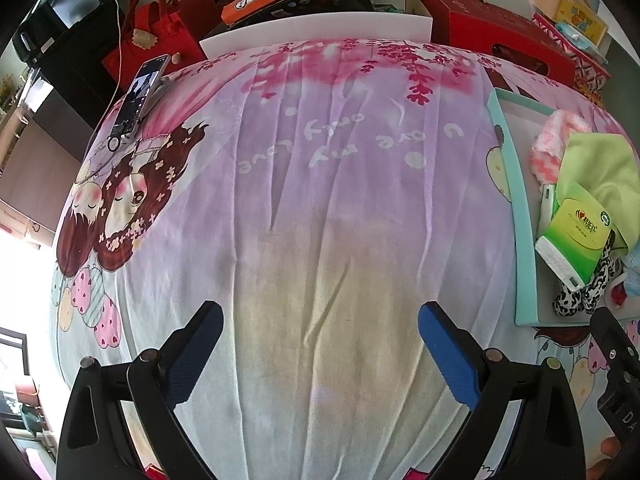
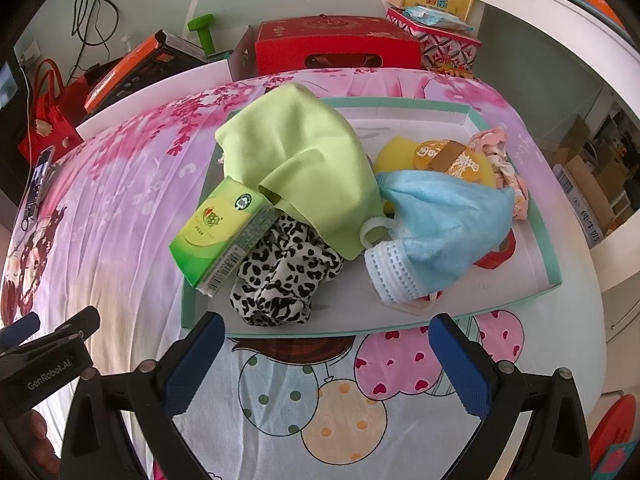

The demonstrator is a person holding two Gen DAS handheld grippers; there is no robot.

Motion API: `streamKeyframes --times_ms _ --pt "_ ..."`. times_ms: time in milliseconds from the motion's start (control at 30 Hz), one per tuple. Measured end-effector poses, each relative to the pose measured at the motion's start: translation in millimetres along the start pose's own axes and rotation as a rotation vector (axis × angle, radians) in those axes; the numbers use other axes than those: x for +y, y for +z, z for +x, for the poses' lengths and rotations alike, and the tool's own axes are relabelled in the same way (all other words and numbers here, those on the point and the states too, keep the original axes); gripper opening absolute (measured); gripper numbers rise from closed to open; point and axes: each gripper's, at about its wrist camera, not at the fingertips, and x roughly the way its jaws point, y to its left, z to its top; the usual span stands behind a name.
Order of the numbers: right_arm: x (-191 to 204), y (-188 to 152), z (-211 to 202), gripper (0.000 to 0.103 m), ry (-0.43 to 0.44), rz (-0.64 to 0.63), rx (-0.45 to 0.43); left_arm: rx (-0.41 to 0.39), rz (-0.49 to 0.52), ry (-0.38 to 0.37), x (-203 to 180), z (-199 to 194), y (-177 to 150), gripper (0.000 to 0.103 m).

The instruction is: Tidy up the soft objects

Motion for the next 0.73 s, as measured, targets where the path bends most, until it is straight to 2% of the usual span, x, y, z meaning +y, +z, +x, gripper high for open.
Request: streamKeyframes --times_ms 467,633,733 --pt "0.7 -0.2 1.2 0.103 -0.001 -0.001 0.003 0.006 -0.004 -0.014 0.6 2.1 0.2 0.098" --pt "1.0 0.2 1.4 0.103 -0.002 -0.002 0.002 -0.033 -0.009 -0.014 0.6 -5.5 0.0 0.098" --pt "0.9 0.2 1.7 0.103 -0.002 -0.002 0.003 -0.021 -0.011 -0.032 0.8 -3.9 0.3 0.098"
